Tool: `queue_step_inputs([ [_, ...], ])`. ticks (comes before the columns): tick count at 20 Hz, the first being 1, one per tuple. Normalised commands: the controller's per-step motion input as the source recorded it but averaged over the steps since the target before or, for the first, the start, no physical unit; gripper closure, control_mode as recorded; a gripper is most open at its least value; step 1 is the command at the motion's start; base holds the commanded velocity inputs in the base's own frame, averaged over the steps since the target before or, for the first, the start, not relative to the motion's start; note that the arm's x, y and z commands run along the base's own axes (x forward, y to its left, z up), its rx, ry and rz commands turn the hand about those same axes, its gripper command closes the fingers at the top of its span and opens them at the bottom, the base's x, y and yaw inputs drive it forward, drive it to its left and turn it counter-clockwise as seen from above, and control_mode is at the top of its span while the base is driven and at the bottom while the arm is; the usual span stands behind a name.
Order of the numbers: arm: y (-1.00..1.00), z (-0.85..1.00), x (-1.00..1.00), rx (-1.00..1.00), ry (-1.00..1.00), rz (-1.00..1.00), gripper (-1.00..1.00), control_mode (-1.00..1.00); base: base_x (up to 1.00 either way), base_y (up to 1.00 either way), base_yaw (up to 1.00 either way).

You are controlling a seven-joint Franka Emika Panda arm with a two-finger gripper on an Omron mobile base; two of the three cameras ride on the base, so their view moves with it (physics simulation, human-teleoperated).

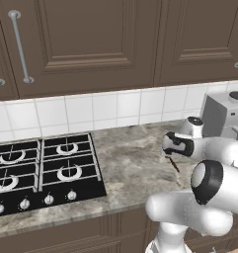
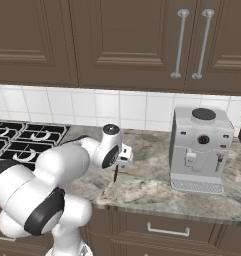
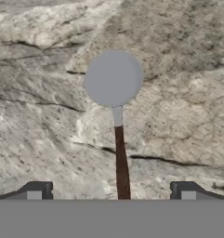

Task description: Take the fork and place it on the left side of the plate. Then take the spoon and place it on the right side of the plate. Make sure they're directly next to the plate.

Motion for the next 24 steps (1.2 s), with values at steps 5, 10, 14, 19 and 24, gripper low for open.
queue_step_inputs([
  [5,0.00,-0.40,0.42,-0.07,0.00,0.00,-1.00,-1.00,0.00,0.00,0.00],
  [10,-0.08,-0.26,0.42,0.00,0.03,0.01,-1.00,-1.00,0.00,0.00,0.00],
  [14,-0.09,-0.21,0.35,0.00,0.11,0.02,-1.00,-1.00,0.00,0.00,0.00],
  [19,-0.10,-0.19,0.38,0.00,0.15,0.00,-1.00,-1.00,0.00,0.00,0.00],
  [24,-0.13,-0.17,0.40,0.00,0.14,0.00,-1.00,-1.00,0.00,0.00,0.00],
])
